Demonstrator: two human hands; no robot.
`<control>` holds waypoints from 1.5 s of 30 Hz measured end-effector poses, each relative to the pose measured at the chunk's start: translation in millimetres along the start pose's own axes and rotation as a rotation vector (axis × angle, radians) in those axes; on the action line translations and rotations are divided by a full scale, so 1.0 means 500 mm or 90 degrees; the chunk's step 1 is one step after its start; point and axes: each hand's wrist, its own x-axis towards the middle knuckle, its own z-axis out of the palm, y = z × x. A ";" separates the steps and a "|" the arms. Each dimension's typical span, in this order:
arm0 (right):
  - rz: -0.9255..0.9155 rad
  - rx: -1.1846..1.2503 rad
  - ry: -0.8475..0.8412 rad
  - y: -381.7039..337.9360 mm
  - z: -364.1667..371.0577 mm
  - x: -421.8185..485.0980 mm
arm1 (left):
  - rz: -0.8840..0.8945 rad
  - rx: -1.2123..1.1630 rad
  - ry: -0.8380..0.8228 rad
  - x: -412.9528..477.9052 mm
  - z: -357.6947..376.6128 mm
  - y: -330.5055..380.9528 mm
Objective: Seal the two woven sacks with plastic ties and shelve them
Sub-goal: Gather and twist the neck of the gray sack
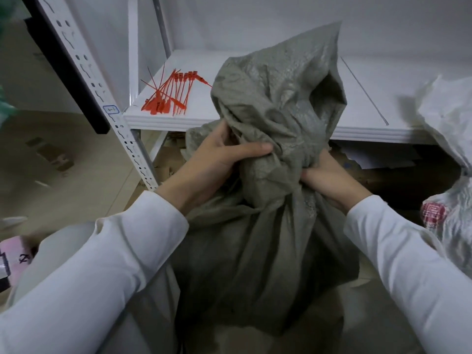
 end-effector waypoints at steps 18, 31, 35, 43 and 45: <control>0.134 0.407 0.084 -0.013 -0.005 -0.015 | 0.048 0.059 0.083 0.003 -0.073 0.035; 0.103 0.405 -0.002 -0.030 0.028 -0.052 | -0.048 0.067 -0.108 0.002 -0.052 0.010; 0.030 0.217 0.133 -0.064 0.022 -0.052 | -0.032 0.098 -0.062 -0.002 -0.034 -0.001; 0.155 0.066 0.158 -0.115 0.041 -0.065 | 0.023 0.175 -0.054 -0.013 0.036 -0.043; 0.044 0.145 0.128 -0.126 0.040 -0.075 | 0.000 0.169 -0.025 -0.009 0.030 -0.043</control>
